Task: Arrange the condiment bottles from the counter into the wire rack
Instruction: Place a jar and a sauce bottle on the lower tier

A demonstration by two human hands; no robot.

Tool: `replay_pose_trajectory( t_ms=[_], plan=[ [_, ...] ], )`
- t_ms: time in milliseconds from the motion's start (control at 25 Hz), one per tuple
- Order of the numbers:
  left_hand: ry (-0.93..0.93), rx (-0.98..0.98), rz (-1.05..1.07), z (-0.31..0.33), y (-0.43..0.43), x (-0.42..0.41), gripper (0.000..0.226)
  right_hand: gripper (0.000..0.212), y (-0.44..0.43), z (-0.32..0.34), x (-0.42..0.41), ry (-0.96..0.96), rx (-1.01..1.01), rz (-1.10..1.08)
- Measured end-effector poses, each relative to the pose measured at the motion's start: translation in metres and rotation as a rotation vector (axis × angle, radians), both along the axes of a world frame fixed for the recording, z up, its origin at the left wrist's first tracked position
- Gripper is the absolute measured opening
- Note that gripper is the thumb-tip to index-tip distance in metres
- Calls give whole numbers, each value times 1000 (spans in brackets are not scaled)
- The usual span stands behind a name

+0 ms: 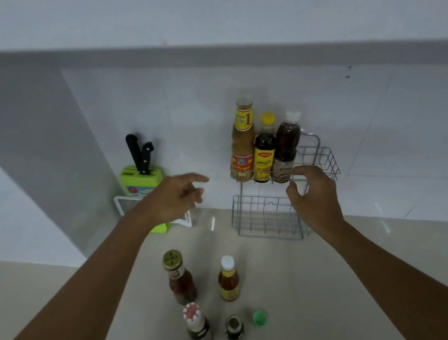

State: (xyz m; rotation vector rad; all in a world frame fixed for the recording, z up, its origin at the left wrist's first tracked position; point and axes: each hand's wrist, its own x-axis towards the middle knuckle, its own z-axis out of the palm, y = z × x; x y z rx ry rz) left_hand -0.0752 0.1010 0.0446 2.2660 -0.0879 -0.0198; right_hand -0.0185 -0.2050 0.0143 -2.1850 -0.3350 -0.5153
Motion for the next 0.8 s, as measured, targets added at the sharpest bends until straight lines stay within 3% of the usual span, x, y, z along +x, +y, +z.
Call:
replay_pose_trajectory(
  t_ms=[80,160,320,400,520,600,680,800],
  plan=[
    [109,130,8,-55,31,-14,50,22,24,-7,-20,-129,-21,87],
    [196,168,41,-101,52,-34,65,19,48,-15,-34,-142,-57,204],
    [356,159,-47,-165,65,-76,69,25,105,-20,-65,85,-212,532],
    [419,-55,-17,-193,54,-89,61,38,127,-22,-78,215,-368,678],
    [337,-400,209,-233,32,-98,61,52,147,-29,-87,313,-520,761],
    [237,-496,327,-233,19,-102,72,55,150,-34,-88,340,-541,779],
    [162,-499,325,-226,11,-103,75,57,147,-37,-86,357,-548,785],
    [71,-376,235,-207,13,-97,60,59,134,-34,-82,381,-519,768]
  ],
)
